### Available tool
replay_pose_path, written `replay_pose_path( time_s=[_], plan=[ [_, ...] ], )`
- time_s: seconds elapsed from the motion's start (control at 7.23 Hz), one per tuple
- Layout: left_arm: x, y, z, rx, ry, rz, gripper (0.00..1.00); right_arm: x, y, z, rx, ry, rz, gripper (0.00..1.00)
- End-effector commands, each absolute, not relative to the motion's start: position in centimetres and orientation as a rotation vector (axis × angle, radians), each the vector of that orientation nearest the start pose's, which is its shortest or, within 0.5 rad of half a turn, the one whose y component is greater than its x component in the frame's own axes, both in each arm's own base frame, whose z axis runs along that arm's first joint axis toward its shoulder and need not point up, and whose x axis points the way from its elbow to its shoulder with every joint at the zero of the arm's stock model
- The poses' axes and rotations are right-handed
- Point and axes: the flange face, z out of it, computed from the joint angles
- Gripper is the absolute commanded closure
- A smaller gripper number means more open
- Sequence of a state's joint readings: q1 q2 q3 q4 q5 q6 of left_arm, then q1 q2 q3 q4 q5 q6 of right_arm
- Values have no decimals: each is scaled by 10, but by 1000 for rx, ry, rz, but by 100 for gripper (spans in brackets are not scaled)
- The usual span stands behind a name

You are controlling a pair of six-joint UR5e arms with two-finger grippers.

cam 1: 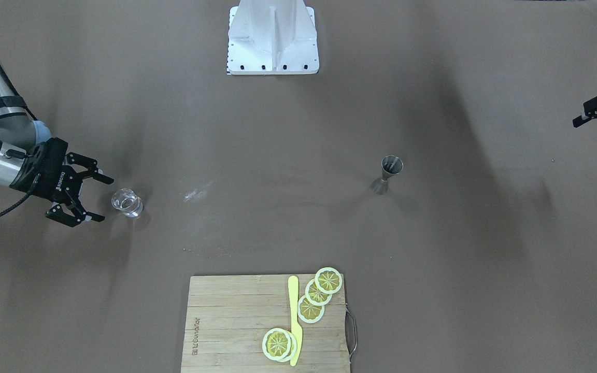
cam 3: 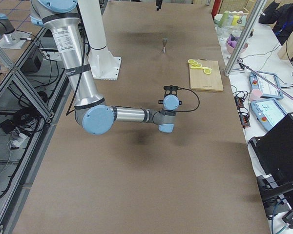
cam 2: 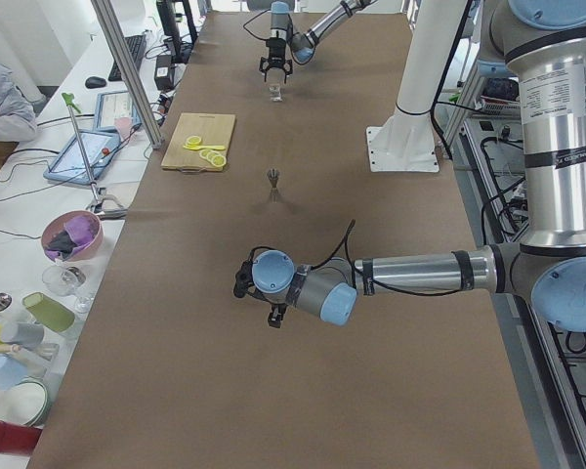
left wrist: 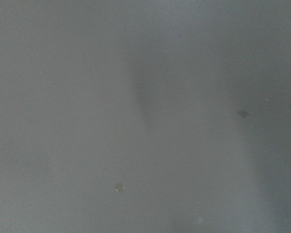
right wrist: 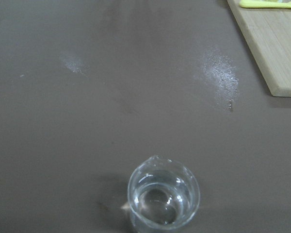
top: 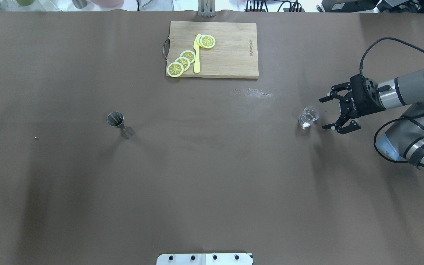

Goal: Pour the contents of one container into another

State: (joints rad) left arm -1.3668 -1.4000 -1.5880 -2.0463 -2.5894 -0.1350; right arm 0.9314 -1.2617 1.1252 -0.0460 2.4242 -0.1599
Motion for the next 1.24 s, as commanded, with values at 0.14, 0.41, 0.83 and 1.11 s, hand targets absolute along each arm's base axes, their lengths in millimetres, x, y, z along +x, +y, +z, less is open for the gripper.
replay_pose_path(
  time_s=[0.14, 0.41, 0.83, 1.11],
  plan=[
    [39, -427, 660, 117, 1046, 227, 2, -326, -508, 536, 1146, -1090, -1252, 1],
    [39, -427, 656, 125, 1046, 230, 2, -328, -510, 545, 1166, -1089, -1256, 1],
    [41, -434, 619, 215, 1056, 278, 2, -336, -519, 539, 1169, -1094, -1254, 1],
    [54, -450, 586, 306, 1023, 311, 2, -336, -521, 537, 1173, -1094, -1251, 1]
  ],
)
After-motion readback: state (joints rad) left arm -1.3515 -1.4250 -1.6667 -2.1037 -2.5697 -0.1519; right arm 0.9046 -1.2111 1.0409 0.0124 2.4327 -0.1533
